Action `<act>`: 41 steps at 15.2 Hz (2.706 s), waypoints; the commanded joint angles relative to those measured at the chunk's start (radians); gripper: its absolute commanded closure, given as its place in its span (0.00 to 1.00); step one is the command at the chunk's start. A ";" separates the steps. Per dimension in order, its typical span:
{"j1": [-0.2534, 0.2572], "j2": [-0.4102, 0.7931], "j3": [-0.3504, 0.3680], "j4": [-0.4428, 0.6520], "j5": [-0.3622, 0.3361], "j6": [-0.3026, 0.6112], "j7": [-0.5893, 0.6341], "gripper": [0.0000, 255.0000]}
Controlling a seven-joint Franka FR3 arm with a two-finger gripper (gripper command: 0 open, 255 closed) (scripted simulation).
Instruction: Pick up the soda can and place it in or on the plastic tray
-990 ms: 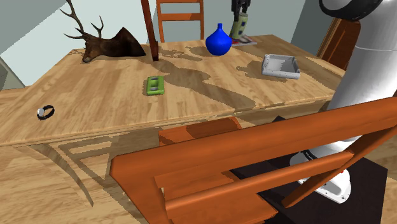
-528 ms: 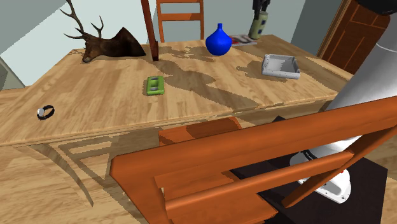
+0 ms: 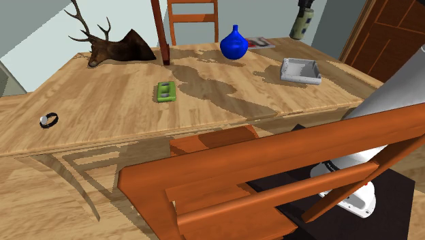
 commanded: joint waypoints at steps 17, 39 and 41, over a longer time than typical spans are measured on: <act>-0.034 -0.110 -0.039 -0.307 -0.035 0.206 -0.043 1.00; -0.031 -0.109 -0.034 -0.270 -0.033 0.170 -0.041 0.00; -0.030 -0.104 -0.032 -0.239 -0.031 0.144 -0.042 0.00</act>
